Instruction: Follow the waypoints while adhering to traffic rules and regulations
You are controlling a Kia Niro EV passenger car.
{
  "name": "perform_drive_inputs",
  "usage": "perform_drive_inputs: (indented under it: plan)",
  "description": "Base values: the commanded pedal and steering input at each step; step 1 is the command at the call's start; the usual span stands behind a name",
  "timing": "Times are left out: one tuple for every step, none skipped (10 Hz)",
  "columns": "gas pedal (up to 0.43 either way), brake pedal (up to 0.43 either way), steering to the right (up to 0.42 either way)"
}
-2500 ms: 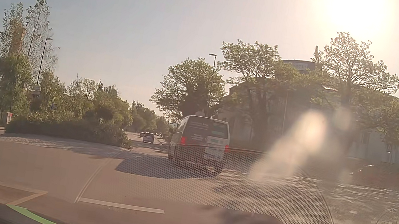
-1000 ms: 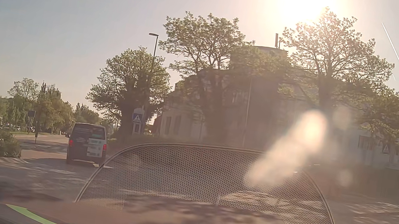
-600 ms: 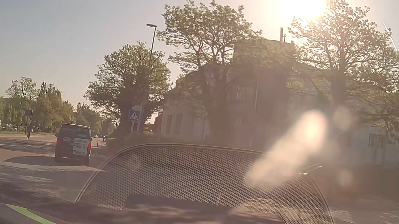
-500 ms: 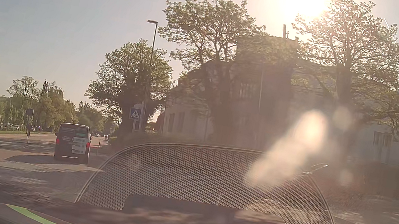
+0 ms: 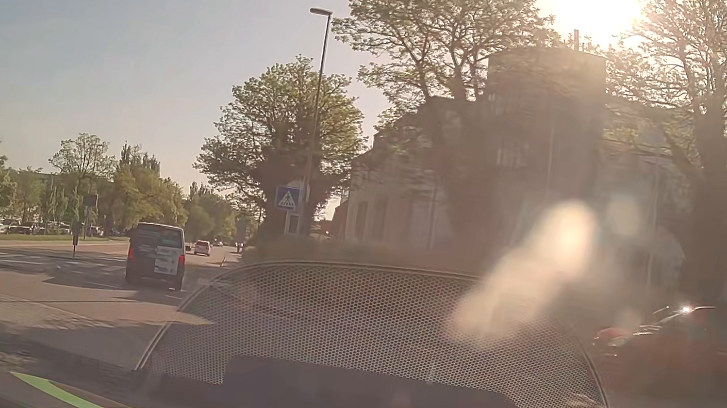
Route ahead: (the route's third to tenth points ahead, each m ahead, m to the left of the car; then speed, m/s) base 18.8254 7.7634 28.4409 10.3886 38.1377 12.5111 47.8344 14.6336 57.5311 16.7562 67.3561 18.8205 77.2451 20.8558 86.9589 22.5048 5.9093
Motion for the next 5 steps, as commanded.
perform_drive_inputs:
  plan:
    - [0.118, 0.000, -0.172]
    - [0.118, 0.000, -0.173]
    - [0.118, 0.000, -0.174]
    - [0.118, 0.000, -0.177]
    - [0.130, 0.000, -0.180]
